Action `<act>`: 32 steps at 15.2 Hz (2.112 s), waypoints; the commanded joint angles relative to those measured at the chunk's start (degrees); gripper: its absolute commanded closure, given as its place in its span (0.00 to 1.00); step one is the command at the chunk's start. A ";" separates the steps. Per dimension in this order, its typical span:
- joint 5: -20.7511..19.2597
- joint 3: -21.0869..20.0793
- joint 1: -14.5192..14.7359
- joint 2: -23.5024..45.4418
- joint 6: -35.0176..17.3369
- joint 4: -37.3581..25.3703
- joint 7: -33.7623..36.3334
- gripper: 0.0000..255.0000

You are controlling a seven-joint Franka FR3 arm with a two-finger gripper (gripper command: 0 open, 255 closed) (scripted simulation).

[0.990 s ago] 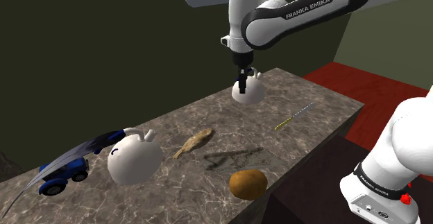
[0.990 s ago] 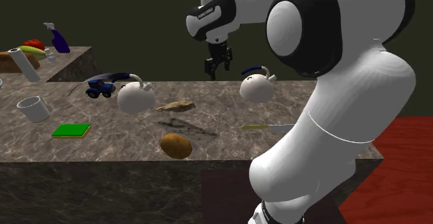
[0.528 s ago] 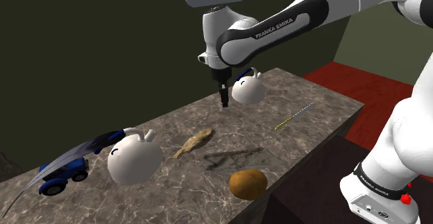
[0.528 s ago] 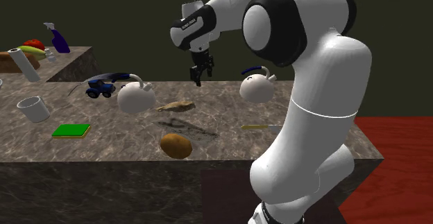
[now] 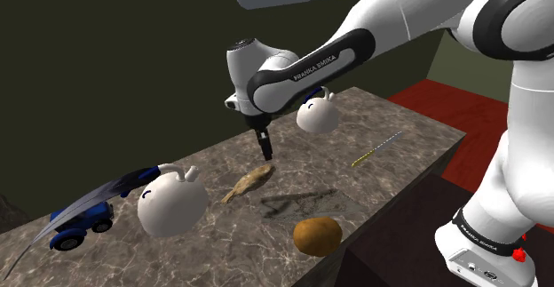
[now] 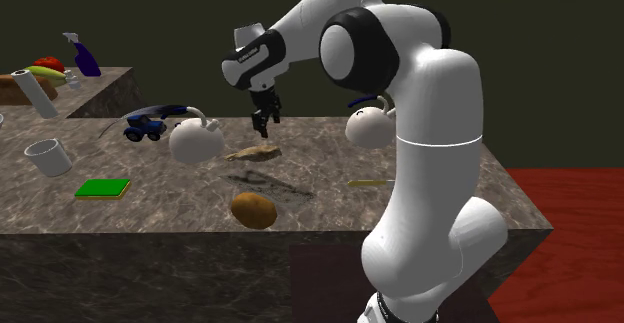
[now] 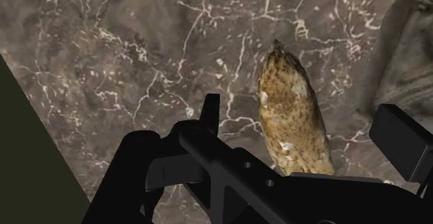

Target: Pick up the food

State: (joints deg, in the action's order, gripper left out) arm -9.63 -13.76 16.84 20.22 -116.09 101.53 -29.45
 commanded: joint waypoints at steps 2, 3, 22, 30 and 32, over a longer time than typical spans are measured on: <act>-1.23 -1.04 1.93 5.48 0.63 -4.98 -1.54 0.00; -1.63 -1.37 2.61 7.18 0.81 -6.48 -2.04 0.00; -3.60 -1.52 4.67 14.40 -2.79 -9.05 -2.70 1.00; -2.95 -1.94 4.48 12.36 -0.10 -9.75 -3.11 1.00; -2.70 -2.09 4.41 11.62 1.06 -10.20 -3.30 1.00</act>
State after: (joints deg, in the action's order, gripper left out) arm -12.46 -15.76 21.28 32.29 -115.52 91.37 -32.70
